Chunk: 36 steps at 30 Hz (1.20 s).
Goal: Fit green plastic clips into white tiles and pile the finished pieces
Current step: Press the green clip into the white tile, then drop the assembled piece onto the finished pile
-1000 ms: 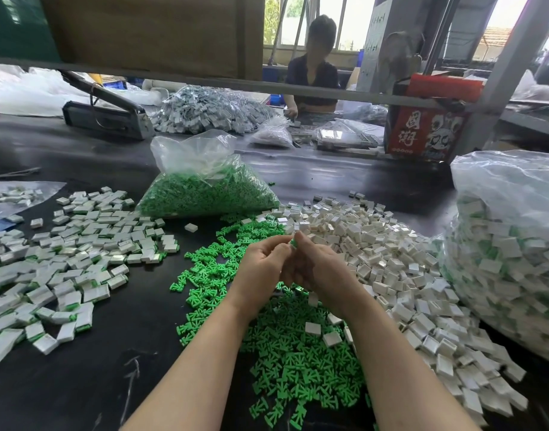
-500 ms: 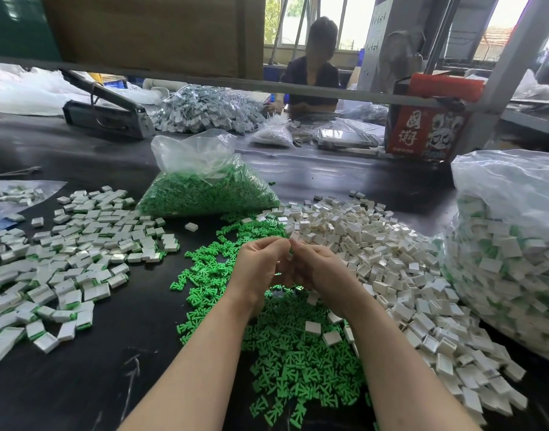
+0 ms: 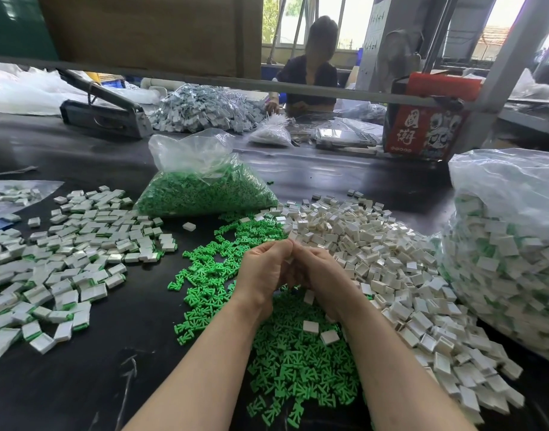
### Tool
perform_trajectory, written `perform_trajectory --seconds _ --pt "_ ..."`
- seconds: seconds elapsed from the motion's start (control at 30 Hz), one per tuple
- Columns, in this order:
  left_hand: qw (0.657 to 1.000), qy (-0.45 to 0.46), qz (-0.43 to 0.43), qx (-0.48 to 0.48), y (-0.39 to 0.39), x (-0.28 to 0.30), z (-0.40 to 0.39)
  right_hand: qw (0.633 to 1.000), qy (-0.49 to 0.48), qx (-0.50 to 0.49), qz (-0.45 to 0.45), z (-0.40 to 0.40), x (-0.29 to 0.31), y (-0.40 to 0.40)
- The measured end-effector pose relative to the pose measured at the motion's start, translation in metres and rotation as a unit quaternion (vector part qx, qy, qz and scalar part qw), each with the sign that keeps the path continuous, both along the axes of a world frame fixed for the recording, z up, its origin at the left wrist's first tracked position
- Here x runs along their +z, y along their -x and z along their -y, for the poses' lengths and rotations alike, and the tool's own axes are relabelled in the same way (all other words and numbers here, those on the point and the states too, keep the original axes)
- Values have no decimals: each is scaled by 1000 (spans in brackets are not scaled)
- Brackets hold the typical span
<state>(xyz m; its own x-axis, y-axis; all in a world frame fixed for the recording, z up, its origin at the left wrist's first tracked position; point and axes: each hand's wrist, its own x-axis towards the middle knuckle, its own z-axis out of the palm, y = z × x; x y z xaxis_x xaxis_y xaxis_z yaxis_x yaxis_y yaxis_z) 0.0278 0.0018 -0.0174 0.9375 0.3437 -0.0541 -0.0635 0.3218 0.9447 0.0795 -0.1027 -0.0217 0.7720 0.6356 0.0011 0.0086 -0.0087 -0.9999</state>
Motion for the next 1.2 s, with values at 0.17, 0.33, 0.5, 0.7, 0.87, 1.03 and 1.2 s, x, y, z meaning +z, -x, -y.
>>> perform_trajectory --seconds 0.17,0.33,0.5,0.7,0.87,1.03,1.2 --pt "1000 -9 6 3 0 1 2 1000 -4 -11 -6 2 -3 -3" --pt "1000 -2 18 -2 1 3 3 1000 -7 -1 -4 2 -3 -4" --pt "1000 -8 20 -6 0 2 2 1000 -21 2 1 0 -2 -1" --pt "999 -7 2 -53 0 -2 -12 999 -35 39 3 -2 0 -2" --pt "998 -4 -5 -57 -1 -3 -25 1000 -23 -11 10 -1 0 -4" --pt "980 -166 -46 103 8 1 -66 992 5 -113 56 6 7 -8" --pt "813 -457 -206 294 32 -6 -108 958 120 -170 195 10 11 -12"
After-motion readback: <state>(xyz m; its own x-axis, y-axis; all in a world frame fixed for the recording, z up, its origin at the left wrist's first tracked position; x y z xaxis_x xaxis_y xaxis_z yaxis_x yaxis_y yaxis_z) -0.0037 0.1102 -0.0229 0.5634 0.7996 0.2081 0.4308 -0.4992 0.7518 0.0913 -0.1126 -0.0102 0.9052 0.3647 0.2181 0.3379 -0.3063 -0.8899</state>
